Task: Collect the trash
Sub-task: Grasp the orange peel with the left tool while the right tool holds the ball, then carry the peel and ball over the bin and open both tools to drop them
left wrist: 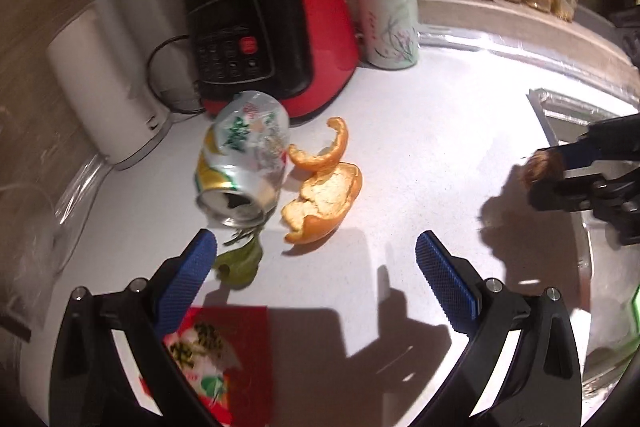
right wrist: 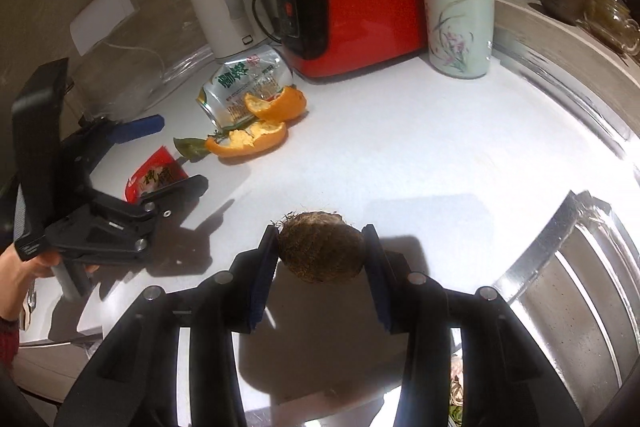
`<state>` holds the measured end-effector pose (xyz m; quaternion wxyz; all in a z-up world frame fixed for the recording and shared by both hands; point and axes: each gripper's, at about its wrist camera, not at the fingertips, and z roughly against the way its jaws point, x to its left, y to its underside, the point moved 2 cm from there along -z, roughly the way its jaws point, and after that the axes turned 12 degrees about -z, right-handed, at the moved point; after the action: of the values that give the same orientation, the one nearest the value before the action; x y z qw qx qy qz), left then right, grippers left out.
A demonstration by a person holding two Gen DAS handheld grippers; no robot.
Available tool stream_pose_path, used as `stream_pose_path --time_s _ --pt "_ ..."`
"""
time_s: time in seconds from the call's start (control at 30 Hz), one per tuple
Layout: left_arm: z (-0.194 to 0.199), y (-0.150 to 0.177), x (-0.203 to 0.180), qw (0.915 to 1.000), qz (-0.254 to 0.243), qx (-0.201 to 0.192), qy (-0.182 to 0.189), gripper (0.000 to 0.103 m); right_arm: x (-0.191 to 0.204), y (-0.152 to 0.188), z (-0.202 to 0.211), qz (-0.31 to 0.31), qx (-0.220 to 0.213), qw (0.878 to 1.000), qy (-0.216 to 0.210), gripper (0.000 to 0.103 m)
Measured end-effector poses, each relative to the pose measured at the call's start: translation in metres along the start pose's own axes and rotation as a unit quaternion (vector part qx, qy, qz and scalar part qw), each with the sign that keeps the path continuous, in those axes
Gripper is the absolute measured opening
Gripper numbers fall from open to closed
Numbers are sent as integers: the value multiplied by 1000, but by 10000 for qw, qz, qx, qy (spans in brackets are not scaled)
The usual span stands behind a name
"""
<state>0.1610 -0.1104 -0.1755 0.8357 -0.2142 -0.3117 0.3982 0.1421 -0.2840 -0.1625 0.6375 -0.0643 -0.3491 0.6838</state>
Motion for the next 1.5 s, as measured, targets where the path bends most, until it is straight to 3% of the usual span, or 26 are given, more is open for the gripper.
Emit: stream_pose_path --time_s 0.13,0.23,0.3,0.5,0.77,1.0,1.2,1.5 --pt "-22 -4 4 9999 -29 133 94 93 -12 8 7 -75 24 10000 -2 43" --pt "-35 -6 7 9992 -77 328 237 67 -19 13 11 -112 37 9999 -3 43" --pt "-42 -7 8 9979 -105 497 399 36 -23 15 12 -155 30 9999 -20 43" --pt "-36 -5 5 9965 -42 530 650 17 -23 19 19 -217 -22 9997 -96 43" --pt "23 -1 -8 9972 87 127 733 13 -4 29 34 -172 -78 9996 -221 43" --pt "91 30 -16 9964 414 6 734 12 35 62 57 -37 -65 9993 -366 43" --pt "156 81 -34 9947 613 28 826 12 86 117 84 224 43 9986 -481 43" --pt "251 168 -60 9906 830 51 1084 12 162 231 115 449 458 9955 -696 43"
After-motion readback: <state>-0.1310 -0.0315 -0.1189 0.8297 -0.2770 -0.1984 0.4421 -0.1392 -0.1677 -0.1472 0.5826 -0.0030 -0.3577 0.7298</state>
